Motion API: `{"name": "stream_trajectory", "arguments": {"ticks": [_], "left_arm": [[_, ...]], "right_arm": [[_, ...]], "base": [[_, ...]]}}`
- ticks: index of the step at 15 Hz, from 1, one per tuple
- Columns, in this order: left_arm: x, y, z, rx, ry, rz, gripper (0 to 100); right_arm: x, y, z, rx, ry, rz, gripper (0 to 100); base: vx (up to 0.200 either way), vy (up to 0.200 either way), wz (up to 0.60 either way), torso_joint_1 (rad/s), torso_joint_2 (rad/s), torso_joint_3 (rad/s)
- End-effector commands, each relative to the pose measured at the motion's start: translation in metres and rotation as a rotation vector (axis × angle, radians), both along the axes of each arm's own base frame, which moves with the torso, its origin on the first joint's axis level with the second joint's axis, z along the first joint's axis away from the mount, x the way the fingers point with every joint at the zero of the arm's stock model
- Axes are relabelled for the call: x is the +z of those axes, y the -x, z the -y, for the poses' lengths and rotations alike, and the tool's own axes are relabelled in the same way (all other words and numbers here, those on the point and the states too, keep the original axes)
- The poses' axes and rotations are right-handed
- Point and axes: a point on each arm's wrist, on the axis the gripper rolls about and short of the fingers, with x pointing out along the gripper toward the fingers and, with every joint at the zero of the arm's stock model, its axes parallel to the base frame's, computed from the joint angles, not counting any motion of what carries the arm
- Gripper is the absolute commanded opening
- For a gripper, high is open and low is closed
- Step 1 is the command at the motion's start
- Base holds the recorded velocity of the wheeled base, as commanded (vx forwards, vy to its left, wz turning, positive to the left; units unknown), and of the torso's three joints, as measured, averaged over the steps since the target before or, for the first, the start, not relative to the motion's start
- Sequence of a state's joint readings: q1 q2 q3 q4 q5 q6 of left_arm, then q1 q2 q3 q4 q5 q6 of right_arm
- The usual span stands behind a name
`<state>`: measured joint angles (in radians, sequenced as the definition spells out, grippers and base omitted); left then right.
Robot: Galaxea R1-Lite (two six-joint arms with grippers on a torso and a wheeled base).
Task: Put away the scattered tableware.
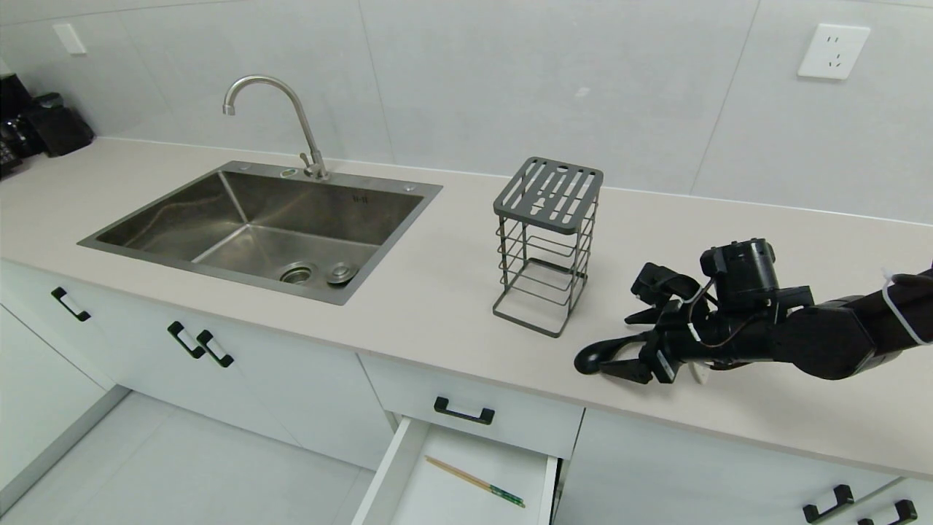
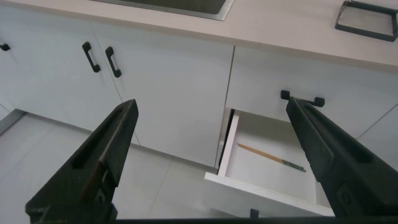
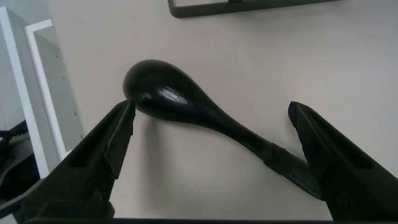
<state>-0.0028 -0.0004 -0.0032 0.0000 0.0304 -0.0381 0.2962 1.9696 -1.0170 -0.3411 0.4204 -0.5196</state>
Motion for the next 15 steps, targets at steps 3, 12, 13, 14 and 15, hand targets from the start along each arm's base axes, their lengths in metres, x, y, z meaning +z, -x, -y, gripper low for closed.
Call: {"name": "stream_trajectory", "arguments": {"ticks": [3,12,13,14,15], "left_arm": [[0.000,0.000,0.000,0.000,0.000,-0.001,100],[0.000,0.000,0.000,0.000,0.000,-0.001,100],[0.000,0.000,0.000,0.000,0.000,-0.001,100],[0.000,0.000,0.000,0.000,0.000,-0.001,100],[0.000,0.000,0.000,0.000,0.000,-0.001,100]], "right_arm": [[-0.009,-0.005,-0.001,0.001,0.005,-0.018,100],[-0.019,-0.012,-0.004,0.008,0.014,-0.006,0],[-0.019,-0.013,-0.004,0.008,0.014,-0.004,0],[-0.020,-0.013,-0.004,0.008,0.014,-0.007,0],[-0.020,-0.013,-0.004,0.008,0.014,-0.006,0]], "base": [[0.000,0.000,0.00,0.000,0.00,0.000],[0.000,0.000,0.00,0.000,0.00,0.000],[0.000,0.000,0.00,0.000,0.00,0.000],[0.000,0.000,0.00,0.000,0.00,0.000],[0.000,0.000,0.00,0.000,0.00,0.000]]}}
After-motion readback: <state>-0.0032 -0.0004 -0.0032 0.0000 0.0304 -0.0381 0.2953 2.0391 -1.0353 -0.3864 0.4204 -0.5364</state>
